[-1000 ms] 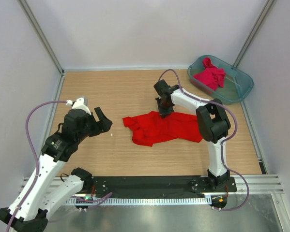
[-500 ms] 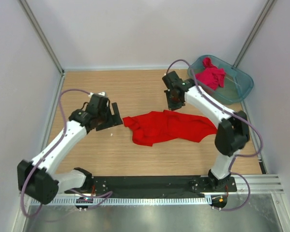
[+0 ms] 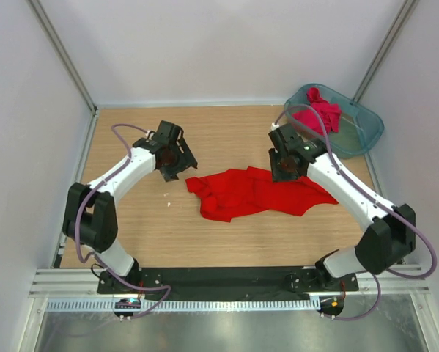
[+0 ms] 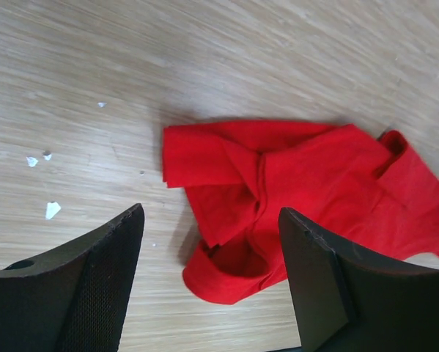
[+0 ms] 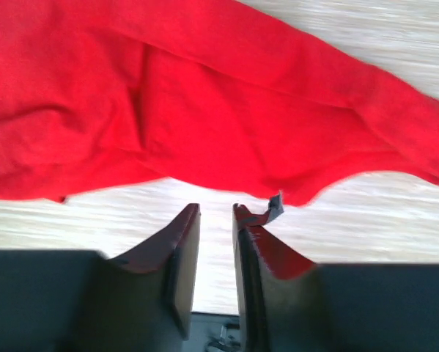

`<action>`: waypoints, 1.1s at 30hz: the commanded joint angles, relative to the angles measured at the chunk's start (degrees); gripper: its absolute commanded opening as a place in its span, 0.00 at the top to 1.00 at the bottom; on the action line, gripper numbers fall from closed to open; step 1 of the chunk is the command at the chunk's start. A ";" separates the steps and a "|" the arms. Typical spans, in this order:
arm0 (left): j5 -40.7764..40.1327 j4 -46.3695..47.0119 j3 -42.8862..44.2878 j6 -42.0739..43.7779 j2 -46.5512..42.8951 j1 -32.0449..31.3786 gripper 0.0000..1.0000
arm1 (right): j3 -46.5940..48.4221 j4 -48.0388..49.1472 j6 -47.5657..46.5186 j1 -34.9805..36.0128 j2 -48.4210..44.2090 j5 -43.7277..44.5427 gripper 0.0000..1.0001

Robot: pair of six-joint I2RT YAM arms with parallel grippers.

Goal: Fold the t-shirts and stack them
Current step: Flatten the tshirt out

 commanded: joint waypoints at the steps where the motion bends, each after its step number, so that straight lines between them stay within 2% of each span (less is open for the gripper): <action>1: -0.18 1.45 3.67 -6.11 3.10 0.44 0.25 | 4.36 5.16 2.28 -0.04 4.64 -4.32 0.63; 3: -0.17 0.91 4.65 -7.78 4.78 0.53 0.26 | 4.46 7.18 3.86 -0.12 5.62 -5.02 0.57; 4: -0.08 1.08 5.00 -8.66 5.40 0.53 0.26 | 4.11 9.37 3.78 -0.12 6.06 -5.90 0.49; 7: -1.48 0.12 6.84 -7.98 8.39 0.71 0.29 | 4.37 10.54 3.16 -0.12 8.60 -7.40 0.43; 12: -4.91 -3.13 9.57 -1.30 13.13 1.41 0.38 | 4.73 10.88 2.11 -0.12 10.98 -6.96 0.42; 15: -3.52 -0.42 8.17 6.33 13.05 1.50 0.39 | 4.20 11.15 1.06 -0.21 10.98 -7.92 0.43; 19: -2.19 3.00 4.93 14.86 11.04 1.59 0.54 | 2.97 11.06 0.97 -0.30 11.25 -8.89 0.45; 26: 0.17 9.69 -1.58 28.49 6.29 1.50 0.48 | 0.77 11.68 1.67 -0.56 10.90 -10.74 0.47; 29: 0.45 11.45 -2.73 33.86 5.94 1.50 0.40 | 0.51 11.68 1.76 -0.56 10.90 -10.83 0.48; 31: 3.17 12.86 -3.08 37.27 6.19 1.59 0.36 | 0.16 11.85 2.02 -0.65 10.98 -12.83 0.48; 33: 6.40 14.26 -3.00 40.00 7.51 1.59 0.37 | 0.07 11.85 2.02 -0.65 11.16 -13.37 0.48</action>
